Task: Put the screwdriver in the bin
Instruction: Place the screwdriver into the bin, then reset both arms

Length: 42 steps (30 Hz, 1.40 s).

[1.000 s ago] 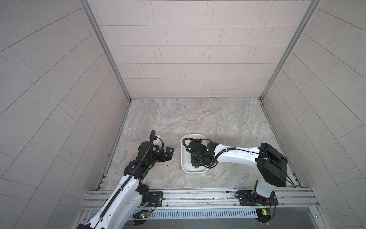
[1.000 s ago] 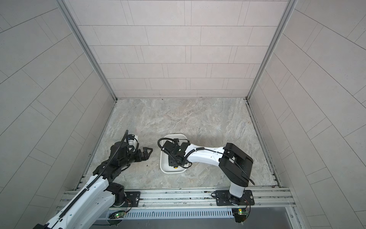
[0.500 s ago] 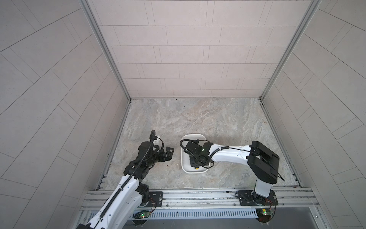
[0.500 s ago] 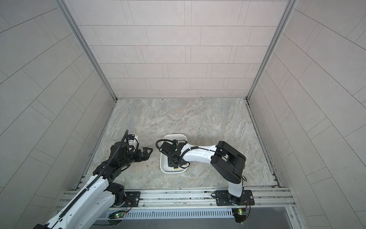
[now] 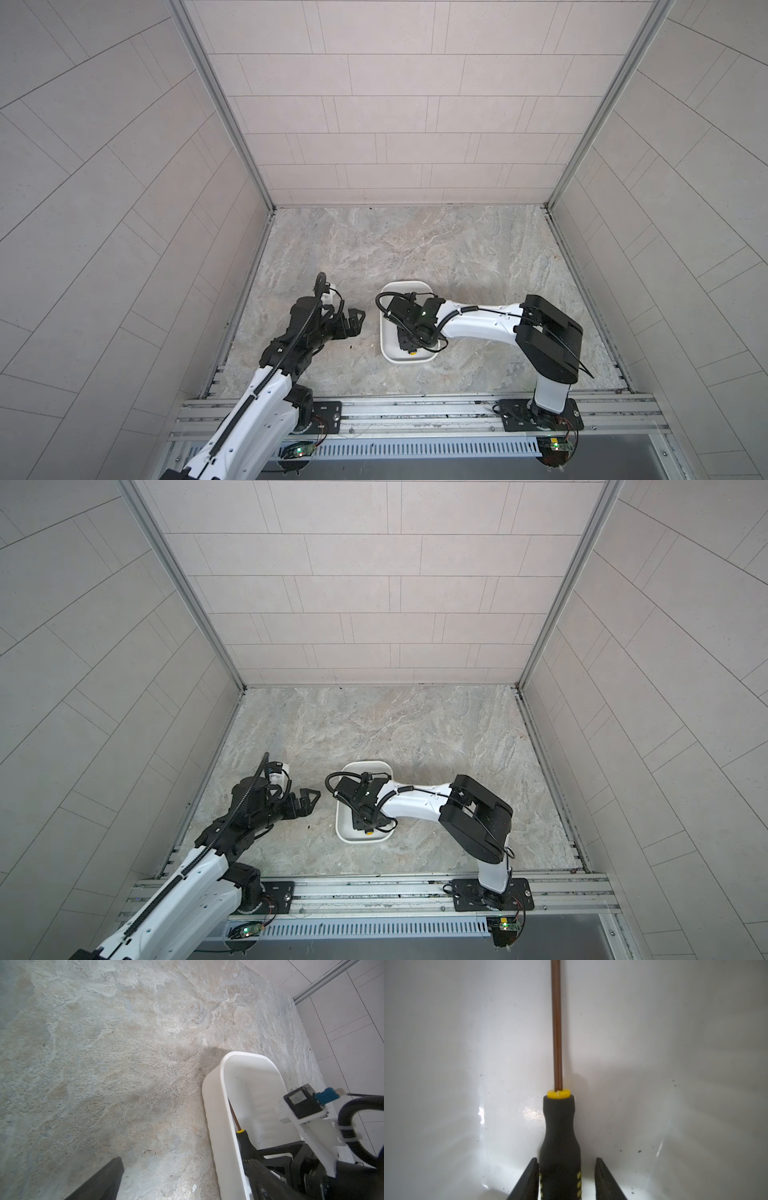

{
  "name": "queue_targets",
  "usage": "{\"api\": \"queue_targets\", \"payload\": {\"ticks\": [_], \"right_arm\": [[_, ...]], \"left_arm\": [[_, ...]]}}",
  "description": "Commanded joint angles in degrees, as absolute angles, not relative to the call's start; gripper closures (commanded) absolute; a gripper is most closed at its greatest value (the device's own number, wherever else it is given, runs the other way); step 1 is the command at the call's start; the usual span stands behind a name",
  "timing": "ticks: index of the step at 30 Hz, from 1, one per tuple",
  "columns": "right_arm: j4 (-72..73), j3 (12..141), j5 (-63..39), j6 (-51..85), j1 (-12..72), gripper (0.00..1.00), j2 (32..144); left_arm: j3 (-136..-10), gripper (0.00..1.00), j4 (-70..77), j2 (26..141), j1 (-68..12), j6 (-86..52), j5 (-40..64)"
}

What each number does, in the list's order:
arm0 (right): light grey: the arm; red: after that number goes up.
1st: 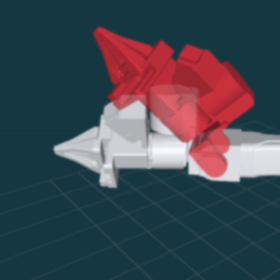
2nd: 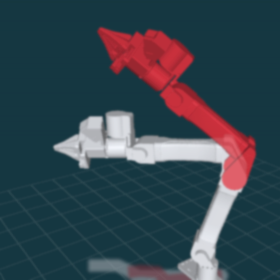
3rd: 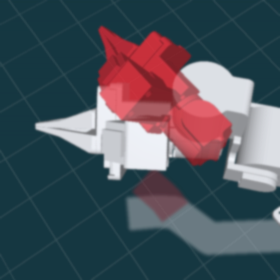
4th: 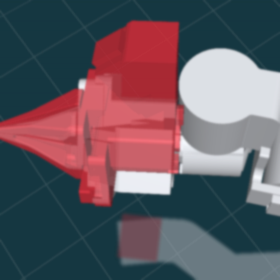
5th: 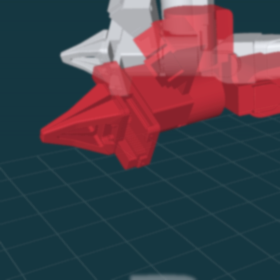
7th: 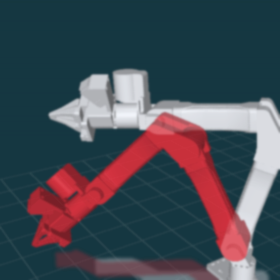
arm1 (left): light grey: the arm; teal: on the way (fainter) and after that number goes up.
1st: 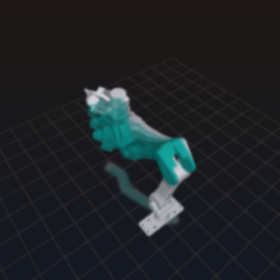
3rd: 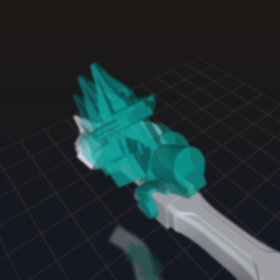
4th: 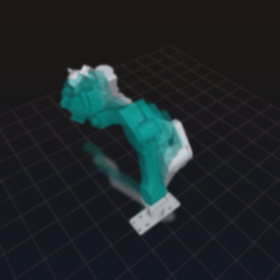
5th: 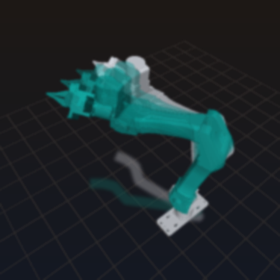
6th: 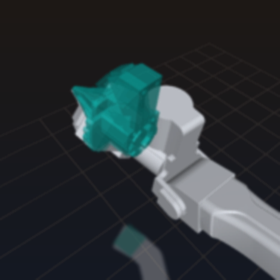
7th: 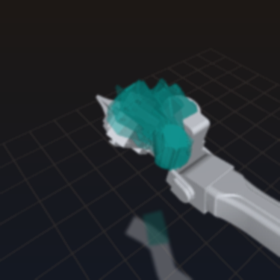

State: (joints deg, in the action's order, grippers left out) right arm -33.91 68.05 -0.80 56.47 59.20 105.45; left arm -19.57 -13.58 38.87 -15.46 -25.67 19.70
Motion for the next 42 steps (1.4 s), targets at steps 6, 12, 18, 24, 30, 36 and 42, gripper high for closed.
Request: {"api": "queue_targets", "payload": {"ticks": [6, 12, 18, 24, 30, 36, 42], "right_arm": [[-41.9, 71.4, 4.0, 54.1, 59.4, 0.48, 101.8], [-50.8, 76.6, 7.5, 46.7, 59.3, 0.43, 97.5], [-51.5, 76.4, 9.9, 35.7, 56.6, 0.41, 87.5], [-46.9, 70.7, 6.0, 27.3, 40.7, 0.4, 73.8], [-35.3, 60.5, 3.8, 22.6, 18.9, 0.39, 62.8], [-17.7, 48.8, 5.3, 16.7, 6.9, 0.39, 60.6], [-0.3, 40.0, 8.3, 13.1, 2.9, 0.4, 65.6]], "left_arm": [[-19.1, 0.0, -13.4, 38.5, -15.6, -25.1, 19.5], [-19.7, 0.0, -14.5, 38.5, -15.6, -25.8, 17.1], [-21.4, 0.0, -15.1, 37.6, -15.7, -25.4, 10.7], [-26.4, 0.0, -14.4, 38.7, -15.7, -22.5, 1.3], [-31.0, 0.0, -8.6, 44.1, -15.7, -18.4, -5.3], [-36.0, 0.0, -4.0, 55.9, -15.6, -10.7, -11.8], [-38.6, 0.0, 1.2, 63.2, -15.2, -2.7, -15.1]]}}
